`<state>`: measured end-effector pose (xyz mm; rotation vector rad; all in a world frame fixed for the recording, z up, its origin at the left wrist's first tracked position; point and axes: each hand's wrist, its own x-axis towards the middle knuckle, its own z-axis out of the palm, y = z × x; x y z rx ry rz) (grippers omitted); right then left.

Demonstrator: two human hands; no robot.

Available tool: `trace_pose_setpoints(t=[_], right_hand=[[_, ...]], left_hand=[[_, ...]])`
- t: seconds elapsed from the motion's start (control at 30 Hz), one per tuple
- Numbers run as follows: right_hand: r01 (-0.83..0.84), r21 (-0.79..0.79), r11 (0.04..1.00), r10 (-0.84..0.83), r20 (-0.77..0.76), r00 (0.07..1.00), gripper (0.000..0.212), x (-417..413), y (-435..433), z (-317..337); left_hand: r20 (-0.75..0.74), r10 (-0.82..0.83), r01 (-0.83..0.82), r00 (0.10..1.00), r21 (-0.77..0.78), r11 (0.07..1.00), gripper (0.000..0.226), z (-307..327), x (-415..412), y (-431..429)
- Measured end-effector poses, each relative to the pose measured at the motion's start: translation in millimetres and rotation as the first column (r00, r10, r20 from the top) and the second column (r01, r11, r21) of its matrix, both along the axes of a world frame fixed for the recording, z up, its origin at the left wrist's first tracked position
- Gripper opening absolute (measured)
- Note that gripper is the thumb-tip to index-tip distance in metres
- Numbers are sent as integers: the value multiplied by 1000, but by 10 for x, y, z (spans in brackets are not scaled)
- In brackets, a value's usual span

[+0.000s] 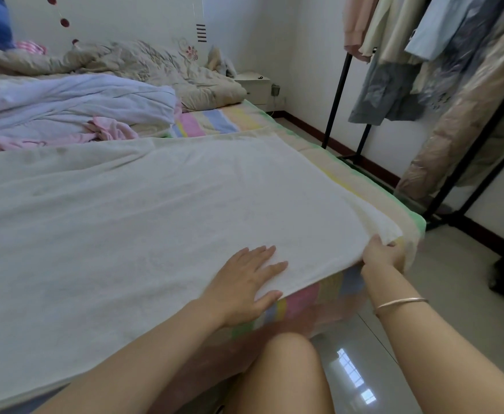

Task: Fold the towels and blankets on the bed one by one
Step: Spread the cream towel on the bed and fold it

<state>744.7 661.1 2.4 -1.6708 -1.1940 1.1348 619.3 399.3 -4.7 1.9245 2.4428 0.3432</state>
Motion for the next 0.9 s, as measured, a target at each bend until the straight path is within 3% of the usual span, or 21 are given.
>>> trace_pose_setpoints(t=[0.17, 0.23, 0.3, 0.37, 0.47, 0.57, 0.77, 0.9], right_hand=[[-27, -63, 998, 39, 198, 979, 71, 110, 24, -161], [-5, 25, 1000, -3, 308, 951, 82, 76, -9, -87], [-57, 143, 988, -2, 386, 922, 79, -9, -137, -6], [-234, 235, 943, 95, 484, 870, 69, -181, -395, 37], [-690, 229, 687, 337, 741, 582, 59, -592, -1055, 10], [-921, 81, 382, 498, 821, 279, 62, -1015, -1845, -24], [-1000, -23, -9, 579, 815, -24, 61, -1900, -3220, 81], [-974, -21, -227, 521, 842, -140, 66, -2509, -4225, 58]], left_hand=[[-147, -14, -3, 989, -118, 993, 69, -77, 68, 33], [-147, -24, 8, 989, -109, 994, 68, -87, 60, 22], [-34, -13, 12, 999, -36, 999, 67, -60, 61, 22], [186, 67, -100, 980, 172, 980, 60, -3, 80, -4], [315, 289, -405, 904, 414, 815, 33, 89, -41, -226], [342, 481, -590, 807, 433, 682, 27, 152, -346, -677], [327, 724, -784, 607, 395, 479, 25, 197, -1336, -2282], [270, 827, -853, 493, 338, 398, 26, 215, -1851, -3544]])
